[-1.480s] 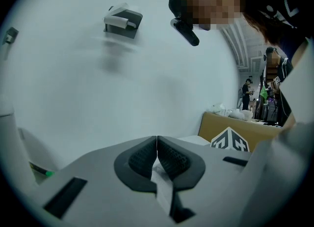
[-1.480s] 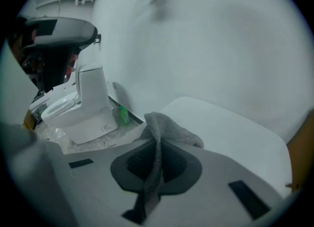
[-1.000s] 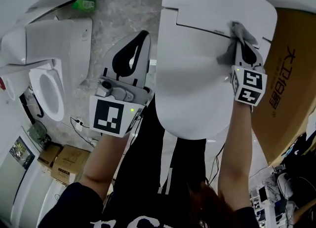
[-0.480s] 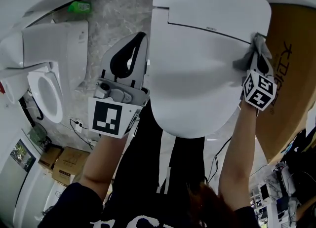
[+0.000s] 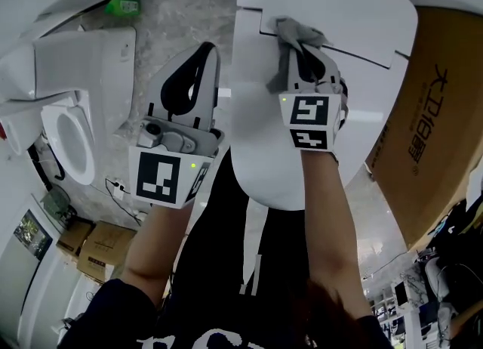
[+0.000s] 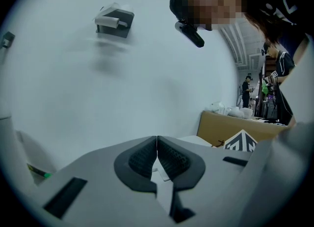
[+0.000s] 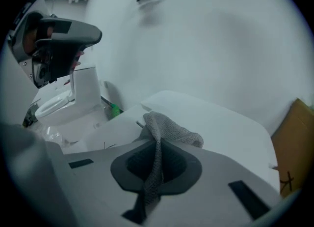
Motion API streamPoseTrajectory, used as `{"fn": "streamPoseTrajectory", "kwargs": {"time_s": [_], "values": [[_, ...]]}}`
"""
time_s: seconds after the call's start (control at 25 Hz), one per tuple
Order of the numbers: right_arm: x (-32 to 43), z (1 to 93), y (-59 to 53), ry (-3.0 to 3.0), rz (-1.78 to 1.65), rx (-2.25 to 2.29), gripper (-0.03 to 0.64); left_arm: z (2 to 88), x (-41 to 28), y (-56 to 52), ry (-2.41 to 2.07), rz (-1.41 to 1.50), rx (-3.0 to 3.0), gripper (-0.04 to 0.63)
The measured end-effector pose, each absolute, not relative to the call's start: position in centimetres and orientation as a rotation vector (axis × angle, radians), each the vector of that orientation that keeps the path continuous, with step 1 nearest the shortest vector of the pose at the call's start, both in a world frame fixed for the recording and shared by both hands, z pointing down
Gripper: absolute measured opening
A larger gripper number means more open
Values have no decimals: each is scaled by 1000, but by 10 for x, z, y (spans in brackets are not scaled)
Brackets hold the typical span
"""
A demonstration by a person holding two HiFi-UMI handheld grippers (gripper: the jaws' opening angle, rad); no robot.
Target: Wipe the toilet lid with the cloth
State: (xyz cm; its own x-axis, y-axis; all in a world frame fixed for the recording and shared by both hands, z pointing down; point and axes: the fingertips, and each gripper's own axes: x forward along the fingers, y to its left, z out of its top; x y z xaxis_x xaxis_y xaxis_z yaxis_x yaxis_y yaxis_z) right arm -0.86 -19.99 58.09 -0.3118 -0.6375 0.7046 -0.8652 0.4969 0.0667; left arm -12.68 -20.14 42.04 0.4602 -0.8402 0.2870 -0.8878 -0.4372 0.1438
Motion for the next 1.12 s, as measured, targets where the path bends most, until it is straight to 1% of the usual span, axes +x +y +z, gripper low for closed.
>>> {"fn": "streamPoseTrajectory", "kwargs": {"time_s": [0.12,0.24,0.4,0.52,0.6,0.72,0.88,1.12], "values": [[-52,579,-206,-2102,361,1164,26,421,-136,-198,-1475,288,2467,21],[-74,578,-207,-2129,351,1102,26,423,-144,-197,-1494,296,2459,21],[-117,578,-194,-2190,284,886,26,426,-149,-195,-1514,299,2443,21],[-123,579,-182,-2206,278,804,26,426,-146,-193,-1511,303,2445,21],[-103,580,-178,-2192,299,844,26,424,-144,-192,-1505,301,2451,21],[-50,580,-176,-2138,336,970,26,420,-143,-193,-1505,292,2455,21],[46,583,-174,-2019,405,1190,26,414,-138,-196,-1523,254,2439,21],[188,586,-160,-1779,437,1466,25,414,-135,-192,-1487,303,2481,21]]}}
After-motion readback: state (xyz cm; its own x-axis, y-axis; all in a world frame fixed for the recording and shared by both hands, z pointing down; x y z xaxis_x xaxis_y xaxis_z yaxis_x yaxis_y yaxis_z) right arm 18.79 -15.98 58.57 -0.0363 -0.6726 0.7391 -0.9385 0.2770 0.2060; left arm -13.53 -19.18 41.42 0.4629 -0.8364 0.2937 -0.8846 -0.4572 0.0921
